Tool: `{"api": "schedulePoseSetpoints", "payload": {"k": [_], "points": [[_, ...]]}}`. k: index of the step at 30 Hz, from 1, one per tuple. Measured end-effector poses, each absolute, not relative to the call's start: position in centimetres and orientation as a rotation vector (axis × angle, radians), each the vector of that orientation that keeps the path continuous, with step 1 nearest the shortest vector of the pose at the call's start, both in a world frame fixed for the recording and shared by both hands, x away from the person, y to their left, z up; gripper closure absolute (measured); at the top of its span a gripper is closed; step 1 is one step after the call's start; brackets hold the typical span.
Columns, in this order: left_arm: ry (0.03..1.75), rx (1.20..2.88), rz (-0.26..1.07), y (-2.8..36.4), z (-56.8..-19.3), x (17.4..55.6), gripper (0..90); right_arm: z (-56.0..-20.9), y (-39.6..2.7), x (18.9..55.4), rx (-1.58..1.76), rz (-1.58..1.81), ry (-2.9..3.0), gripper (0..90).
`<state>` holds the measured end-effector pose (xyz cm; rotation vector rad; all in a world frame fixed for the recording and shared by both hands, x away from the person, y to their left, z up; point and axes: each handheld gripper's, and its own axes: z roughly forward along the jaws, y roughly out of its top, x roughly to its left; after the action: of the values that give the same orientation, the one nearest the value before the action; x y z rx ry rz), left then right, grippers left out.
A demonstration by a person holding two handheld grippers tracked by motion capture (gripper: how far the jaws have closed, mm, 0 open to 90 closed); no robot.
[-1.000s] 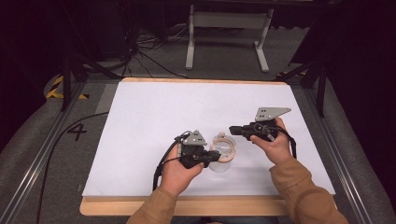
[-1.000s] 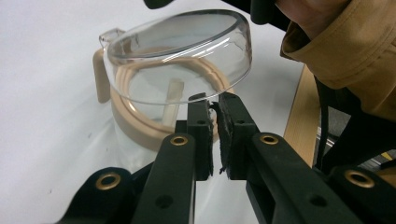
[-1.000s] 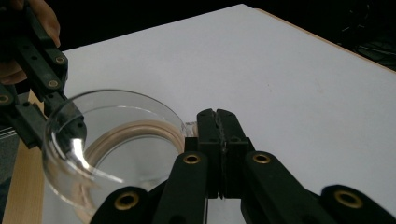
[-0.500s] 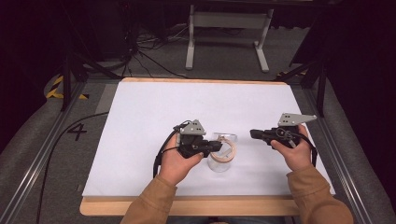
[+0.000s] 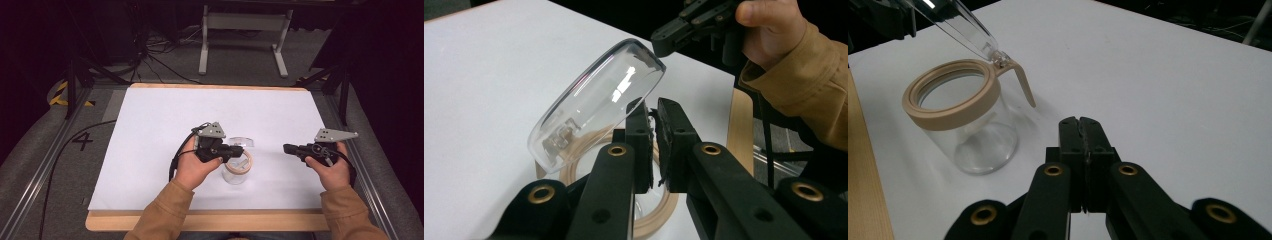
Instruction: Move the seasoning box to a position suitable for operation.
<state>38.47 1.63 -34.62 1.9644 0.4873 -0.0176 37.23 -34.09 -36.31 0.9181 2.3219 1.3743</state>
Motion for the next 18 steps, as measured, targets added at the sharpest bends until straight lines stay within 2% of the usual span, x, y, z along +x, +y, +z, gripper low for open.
{"api": "schedulePoseSetpoints", "payload": {"k": [18], "points": [[0.579,1.890,0.021,2.5,-34.9,41.1,84.2,-36.6,-36.4,35.5,0.990,1.337,2.272,89.9]]}}
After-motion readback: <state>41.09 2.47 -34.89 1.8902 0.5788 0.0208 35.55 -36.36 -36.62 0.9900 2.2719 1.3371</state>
